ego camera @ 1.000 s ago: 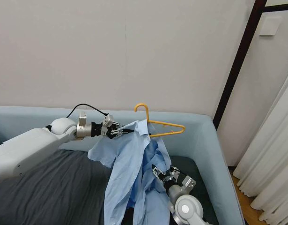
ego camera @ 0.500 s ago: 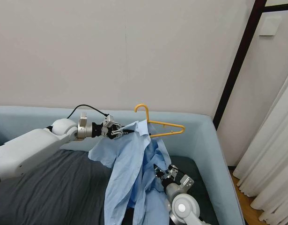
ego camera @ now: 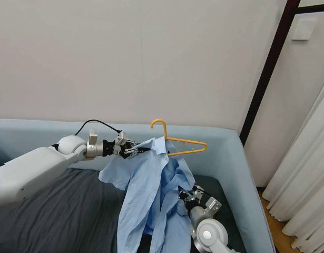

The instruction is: Pick up the clothes from the sofa and hang them on the clothes hanger.

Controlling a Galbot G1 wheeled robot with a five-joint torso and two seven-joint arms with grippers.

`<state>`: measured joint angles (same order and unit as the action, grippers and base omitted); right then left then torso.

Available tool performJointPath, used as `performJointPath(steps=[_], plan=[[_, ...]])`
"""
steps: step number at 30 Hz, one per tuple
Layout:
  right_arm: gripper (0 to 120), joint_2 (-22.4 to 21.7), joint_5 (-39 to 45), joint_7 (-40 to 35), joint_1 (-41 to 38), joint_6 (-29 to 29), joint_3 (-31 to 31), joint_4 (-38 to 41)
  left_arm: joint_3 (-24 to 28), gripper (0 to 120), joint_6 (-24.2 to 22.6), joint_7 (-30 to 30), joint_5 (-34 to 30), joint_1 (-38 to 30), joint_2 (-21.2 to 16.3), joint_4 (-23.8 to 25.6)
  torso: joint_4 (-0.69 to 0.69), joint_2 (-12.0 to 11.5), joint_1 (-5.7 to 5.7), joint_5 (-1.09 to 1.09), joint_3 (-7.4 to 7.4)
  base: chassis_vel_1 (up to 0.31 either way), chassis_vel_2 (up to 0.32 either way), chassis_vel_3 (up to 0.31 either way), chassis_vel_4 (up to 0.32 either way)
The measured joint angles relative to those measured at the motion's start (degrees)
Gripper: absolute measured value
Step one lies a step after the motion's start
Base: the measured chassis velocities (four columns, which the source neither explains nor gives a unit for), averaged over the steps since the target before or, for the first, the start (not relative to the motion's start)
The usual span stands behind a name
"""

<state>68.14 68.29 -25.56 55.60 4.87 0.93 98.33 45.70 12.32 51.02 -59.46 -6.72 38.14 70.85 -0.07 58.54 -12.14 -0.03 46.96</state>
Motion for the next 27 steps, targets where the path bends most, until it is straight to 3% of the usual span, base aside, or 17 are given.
performJointPath(steps=[12, 16, 27], plan=[[0, -9.45, 2.07, 1.53, -4.74, 5.52, -0.14, 0.41, -3.01, 7, 3.86, 2.48, 4.06, 2.96, -1.1, -0.58, 0.0, 0.0, 0.0, 0.0, 0.0, 0.0, 0.0, 0.0, 0.0], [0, -12.99, 4.94, 2.43, -8.24, 7.96, -1.42, 0.03, -6.17, 7, 4.87, 2.71, 3.69, 5.12, -1.07, -0.37, 0.0, 0.0, 0.0, 0.0, 0.0, 0.0, 0.0, 0.0, 0.0], [0, -16.28, 7.62, 4.86, -14.0, 9.21, -3.81, -4.13, -9.84, 7, 5.57, 6.02, 4.79, 8.56, -2.82, 0.85, 0.01, 0.0, 0.0, -0.01, 0.0, 0.0, 0.0, 0.0, 0.0]])
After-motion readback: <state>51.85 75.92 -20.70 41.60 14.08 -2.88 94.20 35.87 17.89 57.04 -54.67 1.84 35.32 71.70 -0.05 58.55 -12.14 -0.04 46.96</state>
